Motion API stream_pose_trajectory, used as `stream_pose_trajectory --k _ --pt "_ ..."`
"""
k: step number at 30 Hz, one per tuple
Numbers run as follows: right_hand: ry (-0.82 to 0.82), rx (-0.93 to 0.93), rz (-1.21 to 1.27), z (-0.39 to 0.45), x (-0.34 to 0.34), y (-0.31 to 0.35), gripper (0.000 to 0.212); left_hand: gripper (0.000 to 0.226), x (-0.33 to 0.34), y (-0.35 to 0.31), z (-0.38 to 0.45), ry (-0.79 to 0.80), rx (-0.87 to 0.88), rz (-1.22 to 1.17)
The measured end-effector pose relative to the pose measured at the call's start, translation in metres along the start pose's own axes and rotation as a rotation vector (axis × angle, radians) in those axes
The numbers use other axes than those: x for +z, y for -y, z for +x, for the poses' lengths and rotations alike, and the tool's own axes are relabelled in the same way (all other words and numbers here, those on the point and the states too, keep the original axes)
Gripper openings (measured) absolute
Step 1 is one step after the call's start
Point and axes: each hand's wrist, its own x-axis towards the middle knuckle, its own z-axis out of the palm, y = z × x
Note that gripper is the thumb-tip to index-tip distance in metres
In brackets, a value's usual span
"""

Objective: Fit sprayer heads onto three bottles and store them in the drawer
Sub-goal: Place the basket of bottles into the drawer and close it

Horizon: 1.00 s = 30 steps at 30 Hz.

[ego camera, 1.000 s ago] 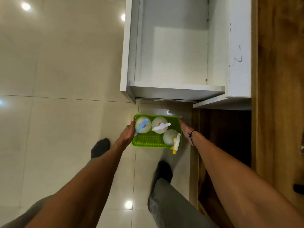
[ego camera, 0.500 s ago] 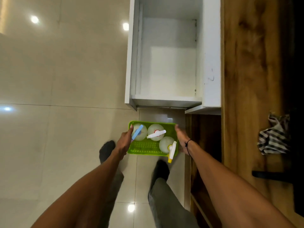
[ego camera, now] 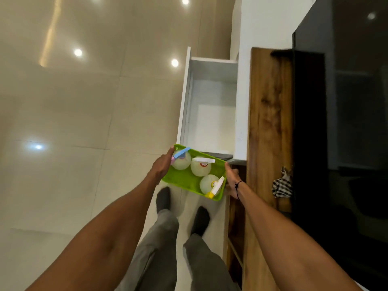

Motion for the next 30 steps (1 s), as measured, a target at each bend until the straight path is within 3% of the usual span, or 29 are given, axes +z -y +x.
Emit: stream_pose_trajectory --k 4,11,17,24,30 --pt "-0.037 -0.027 0.02 -0.019 -0.011 0.024 0.072 0.079 -0.009 -0.047 -0.015 -0.006 -0.038 -0.082" --pt "-0.098 0.004 0.117 -0.009 -0.012 0.05 0.054 0.063 -0.014 -0.107 0.016 0.049 0.064 -0.009" --pt "-0.094 0.033 0.312 0.026 0.007 0.081 0.041 0.046 -0.012 -0.188 0.078 0.148 0.246 0.239" --pt "-0.098 0.085 0.658 0.084 0.042 0.126 0.034 0.066 0.0 -0.296 0.169 0.307 0.25 0.413" --pt "-0.123 0.168 0.818 0.14 0.056 0.152 0.041 0.07 0.031 -0.336 0.243 0.364 0.256 0.504"
